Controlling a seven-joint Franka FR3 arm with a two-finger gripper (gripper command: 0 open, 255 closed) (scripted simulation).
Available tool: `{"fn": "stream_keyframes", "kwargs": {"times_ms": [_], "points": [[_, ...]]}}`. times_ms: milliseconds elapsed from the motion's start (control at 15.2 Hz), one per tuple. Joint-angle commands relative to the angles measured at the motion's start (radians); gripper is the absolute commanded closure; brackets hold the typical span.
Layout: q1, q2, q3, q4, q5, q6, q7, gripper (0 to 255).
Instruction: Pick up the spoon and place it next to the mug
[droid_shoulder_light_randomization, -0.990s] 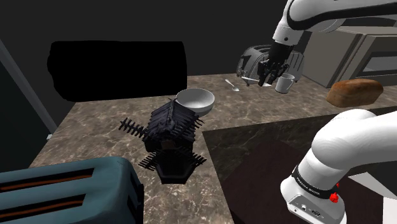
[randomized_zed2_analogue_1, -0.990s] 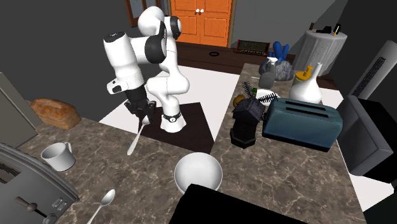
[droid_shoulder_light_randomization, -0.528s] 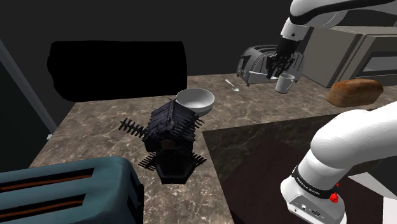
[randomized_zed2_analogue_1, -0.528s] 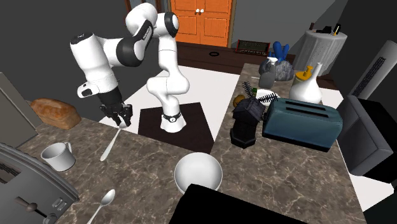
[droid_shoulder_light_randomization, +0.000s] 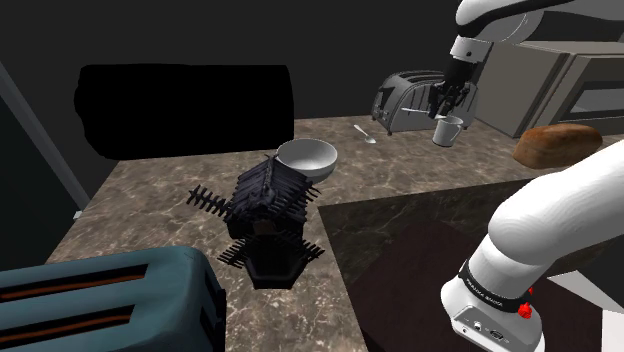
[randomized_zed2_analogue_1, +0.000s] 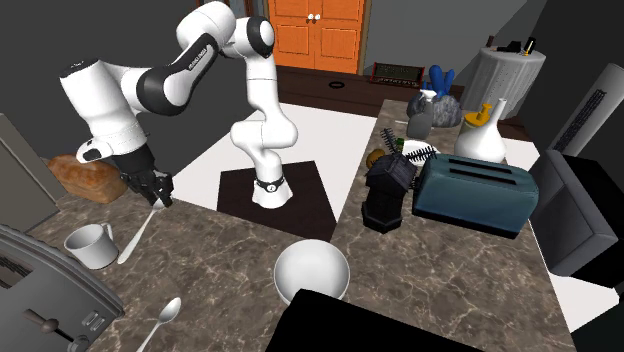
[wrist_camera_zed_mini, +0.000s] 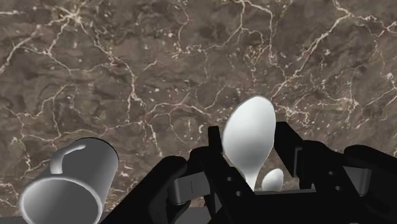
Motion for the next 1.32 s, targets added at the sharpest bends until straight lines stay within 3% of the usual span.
{"fn": "stream_keyframes", "kwargs": {"times_ms": [0,1254], "points": [[0.000,0.012,-0.010,-0.012,0.000,0.024,-0.011,255],[0.012,0.109,-0.072,-0.195,0.023,0.295,-0.065,255]]}}
